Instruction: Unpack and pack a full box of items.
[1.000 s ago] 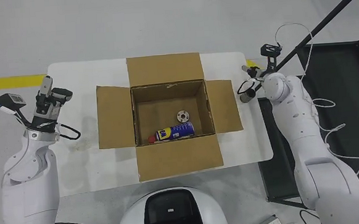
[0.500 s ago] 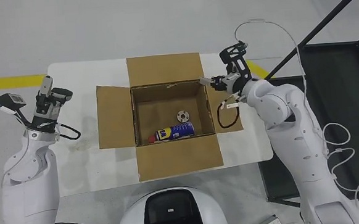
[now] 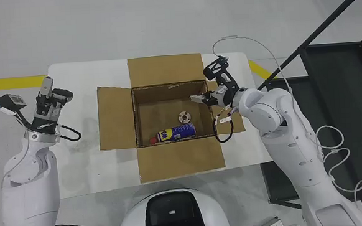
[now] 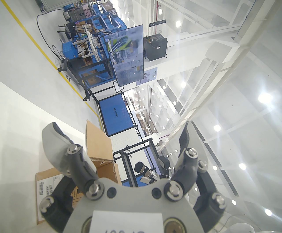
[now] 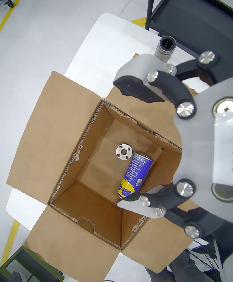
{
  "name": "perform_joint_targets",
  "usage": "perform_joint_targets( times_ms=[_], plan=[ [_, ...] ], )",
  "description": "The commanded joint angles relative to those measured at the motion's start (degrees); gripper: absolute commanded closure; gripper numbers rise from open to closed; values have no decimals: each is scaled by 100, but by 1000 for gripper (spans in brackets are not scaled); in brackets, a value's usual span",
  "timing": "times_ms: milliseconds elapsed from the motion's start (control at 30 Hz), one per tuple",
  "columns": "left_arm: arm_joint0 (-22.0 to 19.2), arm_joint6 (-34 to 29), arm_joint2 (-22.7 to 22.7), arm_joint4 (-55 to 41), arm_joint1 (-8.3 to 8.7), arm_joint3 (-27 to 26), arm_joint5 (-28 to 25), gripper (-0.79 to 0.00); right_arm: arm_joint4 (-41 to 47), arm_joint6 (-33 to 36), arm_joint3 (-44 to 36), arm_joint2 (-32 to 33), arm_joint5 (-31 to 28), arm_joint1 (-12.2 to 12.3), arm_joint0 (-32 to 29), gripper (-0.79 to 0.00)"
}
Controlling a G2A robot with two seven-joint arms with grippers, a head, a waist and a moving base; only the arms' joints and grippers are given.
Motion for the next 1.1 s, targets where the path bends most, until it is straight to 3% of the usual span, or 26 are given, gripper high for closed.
perform_joint_targets(
  times_ms=[0, 400, 600, 867, 1067],
  plan=[
    [0, 0, 0, 0, 0, 0, 0, -785, 0, 0, 0, 0, -1, 0, 0, -785],
    [0, 0, 0, 0, 0, 0, 0, -785, 0, 0, 0, 0, -1, 0, 0, -785],
    [0, 0, 0, 0, 0, 0, 0, -785, -325, -90, 32, -682, -197, -64, 243, -785],
    [0, 0, 0, 0, 0, 0, 0, -785, -543, 114, 753, -1827, -189, -264, 907, -785],
    [0, 0, 0, 0, 0, 0, 0, -785, -568, 266, 999, -2063, -245, -321, 1117, -785]
  ],
)
